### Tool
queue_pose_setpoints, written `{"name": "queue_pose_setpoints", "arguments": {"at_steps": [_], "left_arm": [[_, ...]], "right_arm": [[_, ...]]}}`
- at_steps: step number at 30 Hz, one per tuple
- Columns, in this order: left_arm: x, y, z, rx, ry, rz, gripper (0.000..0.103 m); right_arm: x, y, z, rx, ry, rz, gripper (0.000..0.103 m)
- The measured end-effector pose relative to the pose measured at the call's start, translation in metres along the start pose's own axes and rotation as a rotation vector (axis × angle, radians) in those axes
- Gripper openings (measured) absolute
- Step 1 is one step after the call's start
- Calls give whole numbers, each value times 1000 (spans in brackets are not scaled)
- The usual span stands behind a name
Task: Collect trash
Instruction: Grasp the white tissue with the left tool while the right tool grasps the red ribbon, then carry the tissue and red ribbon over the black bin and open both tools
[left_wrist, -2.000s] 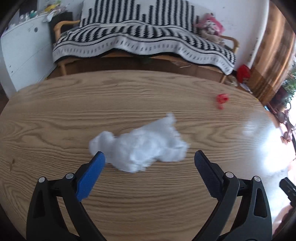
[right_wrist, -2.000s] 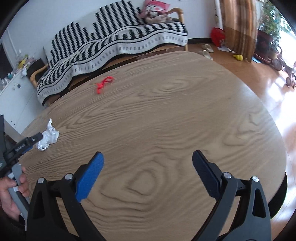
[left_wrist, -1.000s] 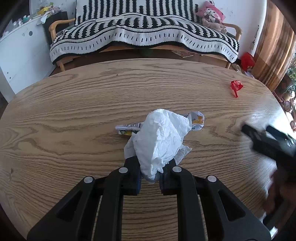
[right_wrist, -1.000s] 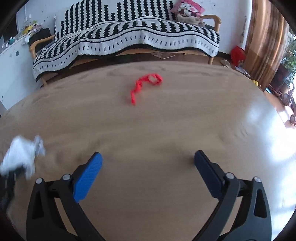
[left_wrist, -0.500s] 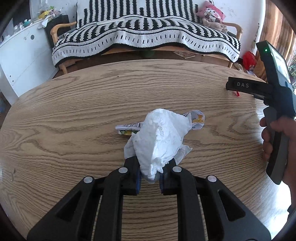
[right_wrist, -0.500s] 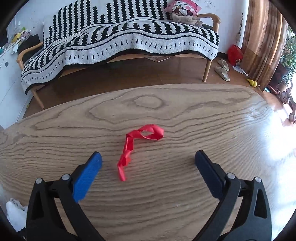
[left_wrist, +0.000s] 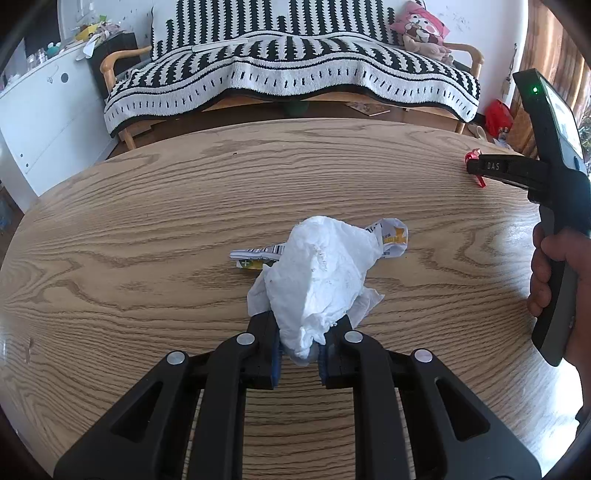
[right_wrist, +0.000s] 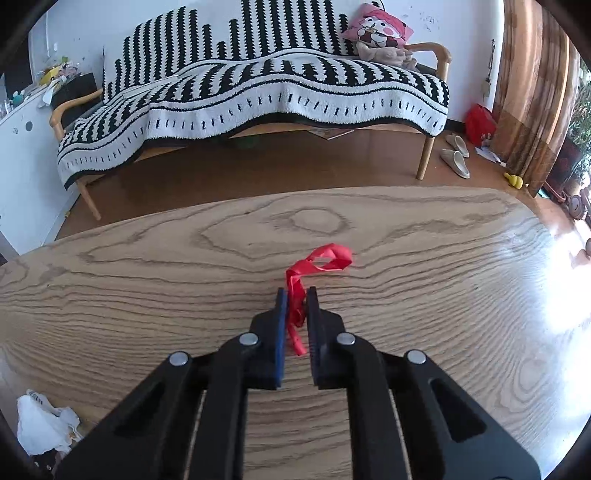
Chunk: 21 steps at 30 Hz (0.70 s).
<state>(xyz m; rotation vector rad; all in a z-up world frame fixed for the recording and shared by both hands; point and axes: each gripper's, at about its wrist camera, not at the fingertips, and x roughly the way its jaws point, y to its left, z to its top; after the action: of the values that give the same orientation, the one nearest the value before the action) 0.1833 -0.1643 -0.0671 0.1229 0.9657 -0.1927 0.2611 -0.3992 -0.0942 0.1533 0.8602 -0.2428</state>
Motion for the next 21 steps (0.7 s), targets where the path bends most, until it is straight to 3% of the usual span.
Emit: {"name": "queue_pose_setpoints", "arguments": {"at_steps": [5, 9, 15, 21], "left_arm": [[-2, 4, -1, -37, -2, -20, 13], [-3, 3, -1, -36, 1, -23, 13], [-29, -14, 1, -27, -34, -82, 13], [-65, -75, -9, 68, -83, -178, 13]], "right_arm": [[-10, 0, -9, -32, -5, -29, 10], [-40, -8, -25, -31, -33, -26, 10], [-123, -36, -63, -47, -81, -45, 10], [-206, -89, -122, -20, -119, -108, 10]]}}
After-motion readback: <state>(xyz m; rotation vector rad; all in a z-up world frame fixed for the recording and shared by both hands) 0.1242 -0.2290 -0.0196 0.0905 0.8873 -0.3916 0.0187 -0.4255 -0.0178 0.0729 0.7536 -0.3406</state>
